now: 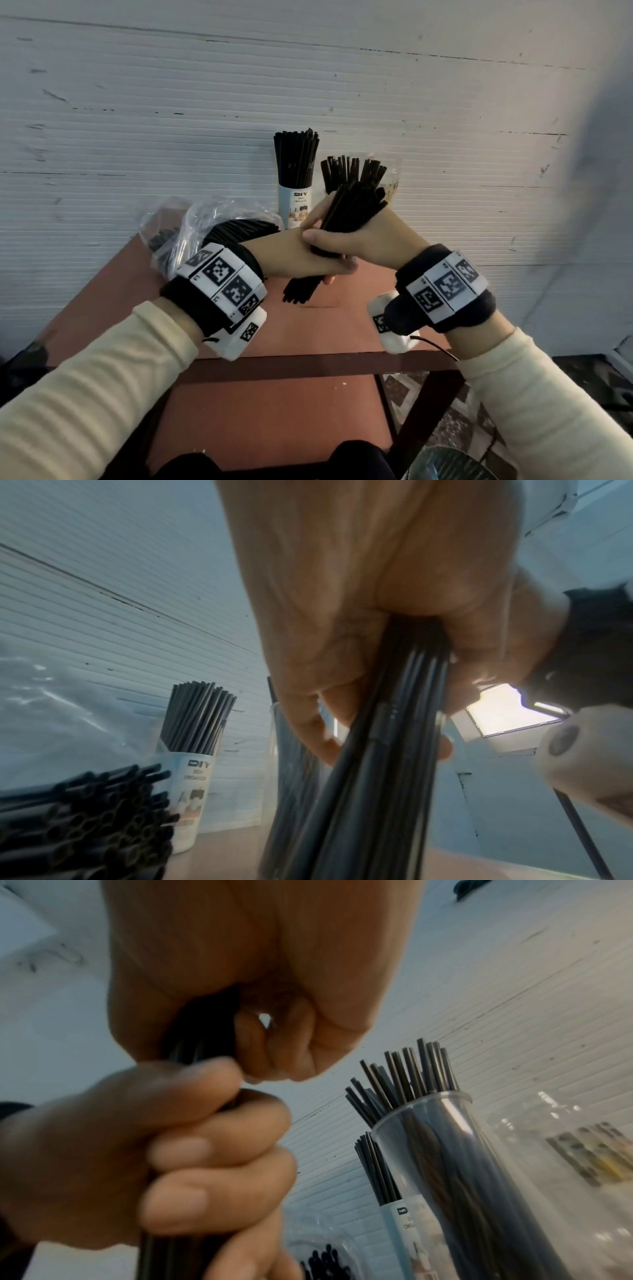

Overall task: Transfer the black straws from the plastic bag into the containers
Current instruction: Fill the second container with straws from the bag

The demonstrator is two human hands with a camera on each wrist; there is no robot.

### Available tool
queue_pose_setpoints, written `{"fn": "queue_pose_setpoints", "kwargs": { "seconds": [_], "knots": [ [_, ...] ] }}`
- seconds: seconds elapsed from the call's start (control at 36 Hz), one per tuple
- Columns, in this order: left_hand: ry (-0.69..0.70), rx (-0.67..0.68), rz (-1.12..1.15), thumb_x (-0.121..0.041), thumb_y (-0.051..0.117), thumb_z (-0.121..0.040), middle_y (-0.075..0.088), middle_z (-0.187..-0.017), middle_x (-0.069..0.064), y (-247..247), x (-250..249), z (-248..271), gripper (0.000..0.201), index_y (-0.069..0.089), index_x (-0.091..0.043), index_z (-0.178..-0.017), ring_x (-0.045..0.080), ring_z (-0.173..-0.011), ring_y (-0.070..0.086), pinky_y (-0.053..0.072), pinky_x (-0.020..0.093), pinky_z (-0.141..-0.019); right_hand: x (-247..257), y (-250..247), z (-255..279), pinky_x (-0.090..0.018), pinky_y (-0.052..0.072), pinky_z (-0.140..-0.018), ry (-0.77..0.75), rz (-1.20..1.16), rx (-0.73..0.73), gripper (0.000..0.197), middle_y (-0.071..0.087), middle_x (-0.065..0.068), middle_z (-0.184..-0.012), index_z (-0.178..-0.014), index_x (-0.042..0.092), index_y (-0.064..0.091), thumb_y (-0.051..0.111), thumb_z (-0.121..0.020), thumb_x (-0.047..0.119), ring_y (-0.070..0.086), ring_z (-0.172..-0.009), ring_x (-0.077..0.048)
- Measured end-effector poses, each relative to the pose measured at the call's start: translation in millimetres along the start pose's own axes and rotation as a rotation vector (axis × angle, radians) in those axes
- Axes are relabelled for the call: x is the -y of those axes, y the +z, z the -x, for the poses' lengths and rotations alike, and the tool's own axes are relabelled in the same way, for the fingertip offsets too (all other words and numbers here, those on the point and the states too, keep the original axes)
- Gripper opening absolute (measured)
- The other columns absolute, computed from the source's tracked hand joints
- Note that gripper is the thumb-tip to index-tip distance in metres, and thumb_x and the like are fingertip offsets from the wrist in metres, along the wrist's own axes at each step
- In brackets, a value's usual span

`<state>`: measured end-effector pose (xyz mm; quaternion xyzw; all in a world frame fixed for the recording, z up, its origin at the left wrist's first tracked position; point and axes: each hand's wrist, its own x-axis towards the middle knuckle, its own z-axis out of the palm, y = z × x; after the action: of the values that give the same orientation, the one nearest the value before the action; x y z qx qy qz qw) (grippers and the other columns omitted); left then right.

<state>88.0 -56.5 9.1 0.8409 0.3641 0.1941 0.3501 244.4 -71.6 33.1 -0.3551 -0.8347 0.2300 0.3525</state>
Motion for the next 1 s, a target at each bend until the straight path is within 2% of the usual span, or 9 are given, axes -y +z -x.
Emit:
{"fn": "queue_pose_setpoints", "kwargs": {
  "seconds": [0.11, 0.19, 0.28, 0.42, 0.5, 0.58, 0.69, 0.89, 1.0],
  "knots": [
    [-0.026, -0.166, -0.103, -0.049, 0.075, -0.078, 0.070, -0.094, 0.001, 2, 3, -14, 0.047, 0.061, -0.018, -0.110, 0.015, -0.089, 0.067, 0.056, 0.040, -0.086, 1, -13, -6, -0.028, 0.052, -0.070, -0.040, -0.016, -0.187, 0.015, 0.065, -0.016, -0.078, -0.081, -0.005, 0.063, 0.070, -0.084, 0.008, 0.063, -0.073, -0.019],
    [0.015, -0.478, -0.155, -0.056, 0.085, -0.062, 0.053, -0.107, -0.012, 3, 6, -25, 0.079, 0.036, -0.026, -0.117, 0.008, -0.102, 0.056, 0.048, 0.027, -0.090, 1, -39, -20, -0.021, 0.046, -0.059, -0.016, -0.087, -0.346, 0.016, 0.060, 0.001, -0.066, -0.073, 0.003, 0.060, 0.070, -0.084, 0.010, 0.057, -0.061, -0.005],
    [0.074, -0.689, -0.099, -0.055, 0.088, -0.056, 0.034, -0.137, 0.002, 0, 16, -44, 0.111, 0.023, -0.021, -0.140, 0.015, -0.129, 0.037, 0.033, 0.033, -0.110, -1, -73, -36, -0.015, 0.038, -0.048, 0.025, -0.138, -0.497, 0.016, 0.054, 0.010, -0.061, -0.072, 0.013, 0.058, 0.070, -0.081, 0.016, 0.051, -0.053, 0.000],
    [-0.103, -0.646, -0.013, -0.049, 0.091, -0.054, -0.006, -0.163, 0.003, -16, 30, -81, 0.152, -0.022, -0.020, -0.152, 0.016, -0.150, 0.001, 0.010, 0.039, -0.122, -6, -109, -62, -0.024, 0.033, -0.045, 0.112, -0.197, -0.611, 0.020, 0.054, -0.002, -0.068, -0.070, 0.016, 0.052, 0.071, -0.075, 0.019, 0.048, -0.057, -0.014],
    [-0.166, -0.522, 0.081, -0.053, 0.091, -0.050, -0.001, -0.164, 0.002, -26, 43, -97, 0.159, -0.031, -0.024, -0.147, 0.015, -0.150, 0.006, 0.011, 0.039, -0.122, -14, -118, -78, -0.026, 0.031, -0.046, 0.175, -0.182, -0.598, 0.019, 0.056, -0.005, -0.070, -0.072, 0.014, 0.052, 0.070, -0.074, 0.019, 0.048, -0.060, -0.020],
    [-0.168, -0.446, 0.090, -0.036, 0.090, -0.063, 0.038, -0.153, 0.000, -32, 49, -103, 0.126, 0.006, -0.018, -0.155, 0.016, -0.139, 0.037, 0.028, 0.032, -0.115, -25, -120, -92, -0.026, 0.031, -0.045, 0.214, -0.112, -0.532, 0.021, 0.053, -0.007, -0.069, -0.072, 0.013, 0.051, 0.070, -0.074, 0.020, 0.045, -0.062, -0.022],
    [-0.146, -0.419, 0.050, -0.036, 0.086, -0.071, 0.060, -0.125, -0.011, -34, 55, -101, 0.068, 0.051, -0.027, -0.129, 0.011, -0.118, 0.055, 0.042, 0.034, -0.106, -35, -115, -109, -0.024, 0.030, -0.042, 0.265, 0.009, -0.442, 0.027, 0.046, -0.004, -0.064, -0.064, 0.018, 0.045, 0.069, -0.076, 0.019, 0.040, -0.052, -0.017],
    [-0.136, -0.421, 0.111, -0.060, 0.083, -0.051, 0.063, -0.126, -0.013, -33, 62, -100, 0.093, 0.052, -0.029, -0.133, 0.009, -0.118, 0.058, 0.045, 0.040, -0.107, -52, -95, -119, -0.024, 0.034, -0.046, 0.370, 0.165, -0.205, 0.025, 0.043, -0.002, -0.063, -0.074, 0.014, 0.050, 0.069, -0.081, 0.029, 0.040, -0.051, -0.013],
    [-0.117, -0.421, 0.098, -0.057, 0.084, -0.056, 0.062, -0.127, -0.011, -33, 61, -97, 0.092, 0.051, -0.026, -0.136, 0.009, -0.120, 0.056, 0.043, 0.041, -0.108, -62, -81, -113, -0.022, 0.045, -0.064, 0.366, 0.251, -0.171, 0.031, 0.058, 0.002, -0.075, -0.079, 0.013, 0.057, 0.064, -0.087, 0.042, 0.055, -0.067, -0.009]
  ]
}}
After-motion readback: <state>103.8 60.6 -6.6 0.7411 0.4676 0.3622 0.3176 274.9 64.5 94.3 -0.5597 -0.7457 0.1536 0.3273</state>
